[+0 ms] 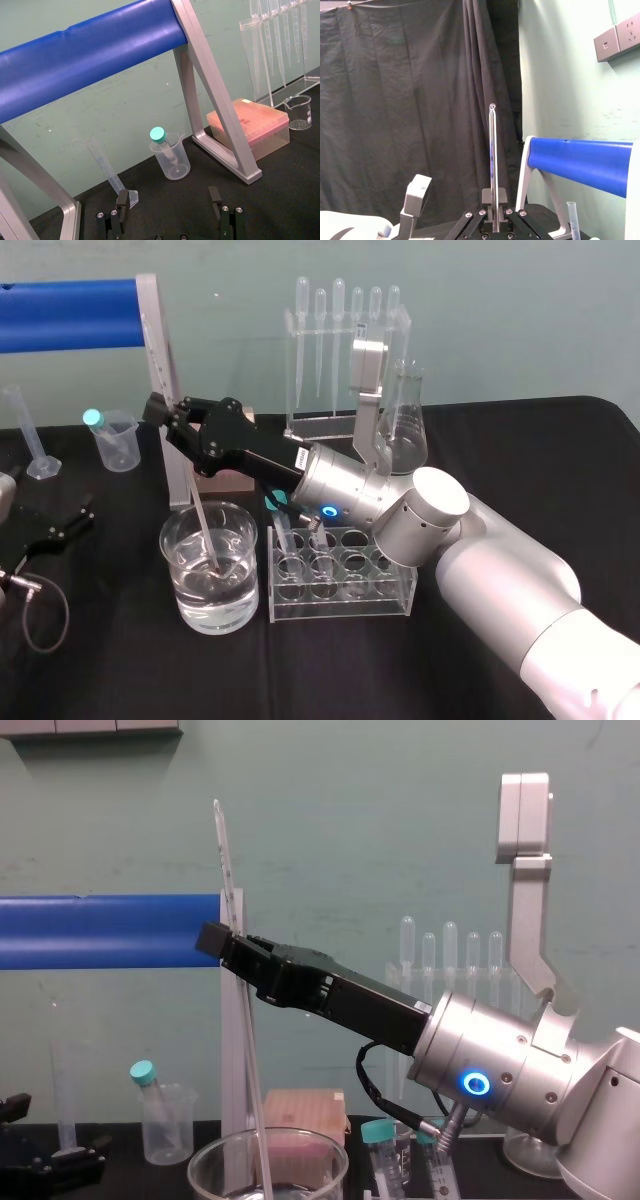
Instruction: Hold the thermometer with one hand and immerse one end into the beaker, then reinsert it into the test tube rack.
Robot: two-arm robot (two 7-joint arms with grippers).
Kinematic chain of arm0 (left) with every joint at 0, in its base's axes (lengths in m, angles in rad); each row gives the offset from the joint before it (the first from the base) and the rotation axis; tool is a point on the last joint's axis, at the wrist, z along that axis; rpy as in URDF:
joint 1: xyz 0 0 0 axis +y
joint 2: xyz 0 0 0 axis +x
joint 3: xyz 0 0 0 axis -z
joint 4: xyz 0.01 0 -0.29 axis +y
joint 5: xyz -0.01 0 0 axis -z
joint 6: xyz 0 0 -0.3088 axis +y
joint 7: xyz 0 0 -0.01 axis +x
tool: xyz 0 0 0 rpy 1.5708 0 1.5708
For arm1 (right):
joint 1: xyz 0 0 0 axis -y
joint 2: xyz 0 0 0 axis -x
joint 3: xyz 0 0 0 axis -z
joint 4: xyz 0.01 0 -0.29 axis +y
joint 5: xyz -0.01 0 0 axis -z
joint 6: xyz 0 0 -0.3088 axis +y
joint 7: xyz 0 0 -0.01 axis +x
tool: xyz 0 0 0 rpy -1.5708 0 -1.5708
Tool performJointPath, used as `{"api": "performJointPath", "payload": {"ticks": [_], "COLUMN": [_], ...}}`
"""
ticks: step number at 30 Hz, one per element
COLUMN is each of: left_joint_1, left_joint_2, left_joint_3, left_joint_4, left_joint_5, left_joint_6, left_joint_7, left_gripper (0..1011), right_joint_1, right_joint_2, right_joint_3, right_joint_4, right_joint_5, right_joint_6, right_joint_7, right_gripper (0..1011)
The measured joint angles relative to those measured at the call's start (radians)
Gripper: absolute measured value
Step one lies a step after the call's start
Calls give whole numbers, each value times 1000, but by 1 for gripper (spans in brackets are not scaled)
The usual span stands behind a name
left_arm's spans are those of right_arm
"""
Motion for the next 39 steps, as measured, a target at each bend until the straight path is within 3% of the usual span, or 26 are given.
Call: {"api": "performJointPath", "payload": {"ticks": [39], "left_joint_1": [0], "left_joint_2": [0], "left_joint_3": [0], "left_joint_4": [0], "left_joint_5": [0], "left_joint_6": [0], "left_joint_7": [0], "left_gripper": [1008], "right_joint_1": [0], "right_joint_2": [0], "right_joint_3": [0], "right_joint_4": [0], "right_joint_5": [0], "right_joint_6": [0], "right_joint_7": [0], "right_gripper": [56]}}
